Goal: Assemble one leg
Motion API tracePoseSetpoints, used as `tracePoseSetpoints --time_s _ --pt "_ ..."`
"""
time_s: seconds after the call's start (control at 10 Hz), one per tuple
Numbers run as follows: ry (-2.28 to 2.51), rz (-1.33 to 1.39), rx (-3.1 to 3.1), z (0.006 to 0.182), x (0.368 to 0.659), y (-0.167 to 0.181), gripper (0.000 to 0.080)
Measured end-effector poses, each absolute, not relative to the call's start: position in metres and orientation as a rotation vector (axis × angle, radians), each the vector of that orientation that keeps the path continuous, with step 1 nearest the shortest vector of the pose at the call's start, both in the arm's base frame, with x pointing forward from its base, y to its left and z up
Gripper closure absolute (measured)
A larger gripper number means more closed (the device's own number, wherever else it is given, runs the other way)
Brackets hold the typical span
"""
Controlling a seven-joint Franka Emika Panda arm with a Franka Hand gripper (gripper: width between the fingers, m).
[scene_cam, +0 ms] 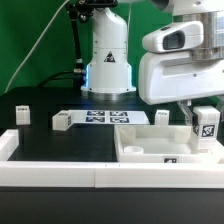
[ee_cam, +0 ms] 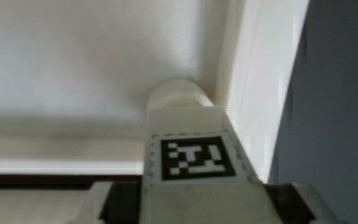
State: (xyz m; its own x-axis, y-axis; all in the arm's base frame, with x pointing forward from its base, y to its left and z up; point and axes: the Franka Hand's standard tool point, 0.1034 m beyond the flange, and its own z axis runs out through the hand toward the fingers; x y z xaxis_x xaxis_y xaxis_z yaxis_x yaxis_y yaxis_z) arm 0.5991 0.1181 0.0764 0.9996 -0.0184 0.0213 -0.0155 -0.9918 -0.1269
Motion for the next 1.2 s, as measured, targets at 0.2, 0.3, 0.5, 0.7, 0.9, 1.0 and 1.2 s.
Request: tracePoseSetpoints --time_s 0.2,0.3,0.5,0.7,0.9,1.0,1.2 --pt "0.419 -0.055 -2.960 0.075 0.600 0.118 0.0503" --pt "0.597 -0.051 -2.925 0.075 0.599 0.119 0.0503" --pt "0.964 -0.032 -2.820 0.074 0.600 0.122 0.0502" --pt "1.206 0.012 -2.726 0.073 0.598 0.129 0.0502" --pt "1.257 0.021 -2.696 0.073 0.599 0.130 0.0502" --pt "1.178 0.015 -2.731 0.073 0.599 0.129 0.0269" --pt "0.954 0.005 -2.825 0.070 0.598 0.122 0.0188"
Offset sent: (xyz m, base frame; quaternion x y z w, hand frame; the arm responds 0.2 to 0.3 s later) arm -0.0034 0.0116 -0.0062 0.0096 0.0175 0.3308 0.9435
